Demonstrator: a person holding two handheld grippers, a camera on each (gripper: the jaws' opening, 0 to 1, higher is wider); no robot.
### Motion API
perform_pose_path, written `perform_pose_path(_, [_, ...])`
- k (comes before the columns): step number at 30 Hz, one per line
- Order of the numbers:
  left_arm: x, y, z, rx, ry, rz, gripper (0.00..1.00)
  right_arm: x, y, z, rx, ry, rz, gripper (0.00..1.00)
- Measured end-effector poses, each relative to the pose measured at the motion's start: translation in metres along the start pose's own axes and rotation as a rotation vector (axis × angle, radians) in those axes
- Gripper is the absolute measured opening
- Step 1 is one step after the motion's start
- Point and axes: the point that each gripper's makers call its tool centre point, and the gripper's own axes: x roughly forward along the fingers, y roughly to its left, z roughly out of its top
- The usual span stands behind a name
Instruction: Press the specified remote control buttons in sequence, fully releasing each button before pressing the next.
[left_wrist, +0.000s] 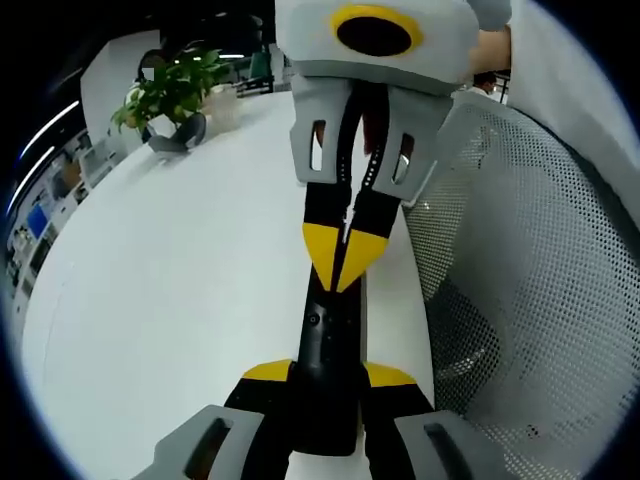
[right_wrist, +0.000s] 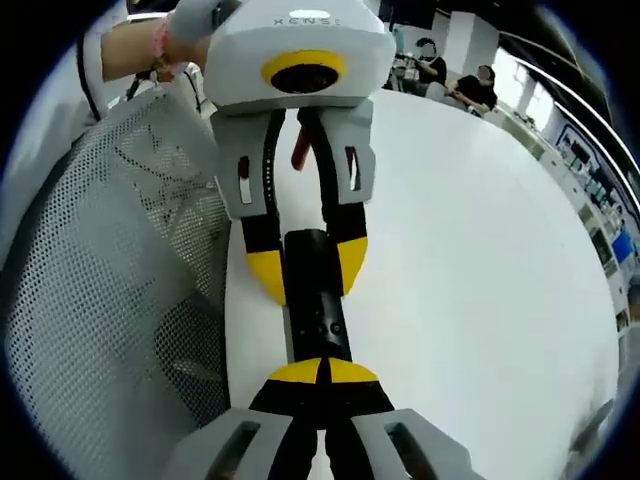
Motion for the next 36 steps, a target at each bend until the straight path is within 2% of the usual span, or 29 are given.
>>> perform_pose_path(2, [0.000,0.000,0.000,0.002,0.002,-0.004,0.25,-0.001,0.000,0.000,0.001,-0.012,0.041,0.00])
perform_pose_path(3, [0.000,0.000,0.000,0.003,0.002,-0.007,0.25,-0.001,0.000,0.000,0.026,-0.020,0.063,0.00])
perform_pose_path(4, [0.000,0.000,0.000,0.006,0.003,-0.011,0.25,-0.001,0.000,0.000,0.088,-0.023,0.077,0.00])
perform_pose_path(5, [0.000,0.000,0.000,0.006,0.005,-0.013,0.24,-0.002,0.000,0.000,0.095,-0.026,0.084,0.00])
perform_pose_path(7, [0.000,0.000,-0.001,0.010,0.008,-0.014,0.24,-0.004,0.000,-0.003,0.028,-0.006,0.088,0.00])
perform_pose_path(10, [0.000,0.000,-0.001,0.008,0.005,-0.012,0.24,-0.008,0.000,-0.010,0.014,0.018,0.078,0.00])
perform_pose_path(15, [0.000,0.000,0.000,0.012,0.005,-0.013,0.24,-0.007,0.000,-0.009,0.019,0.011,0.068,0.00])
perform_pose_path(24, [0.001,0.000,0.000,0.011,0.022,-0.007,0.24,-0.004,0.001,-0.009,-0.119,0.085,0.012,0.00])
perform_pose_path(25, [0.001,0.000,-0.001,0.011,0.023,-0.007,0.24,-0.004,0.001,-0.009,-0.112,0.081,0.010,0.00])
perform_pose_path(27, [0.001,0.000,-0.001,0.013,0.023,-0.008,0.24,-0.005,-0.001,-0.008,-0.046,0.054,0.000,0.00])
perform_pose_path(30, [0.000,0.000,-0.001,0.013,0.022,-0.009,0.24,-0.006,-0.002,-0.008,-0.008,0.006,0.000,0.00])
perform_pose_path(32, [0.000,0.000,-0.001,0.013,0.024,-0.009,0.24,-0.006,-0.002,-0.006,0.059,-0.043,-0.005,0.00])
perform_pose_path(33, [0.000,0.000,-0.001,0.014,0.025,-0.009,0.24,-0.006,-0.002,-0.005,0.074,-0.072,-0.001,0.00])
perform_pose_path(36, [0.000,0.000,-0.001,0.013,0.023,-0.009,0.24,-0.006,-0.003,-0.005,0.093,-0.096,-0.006,0.00])
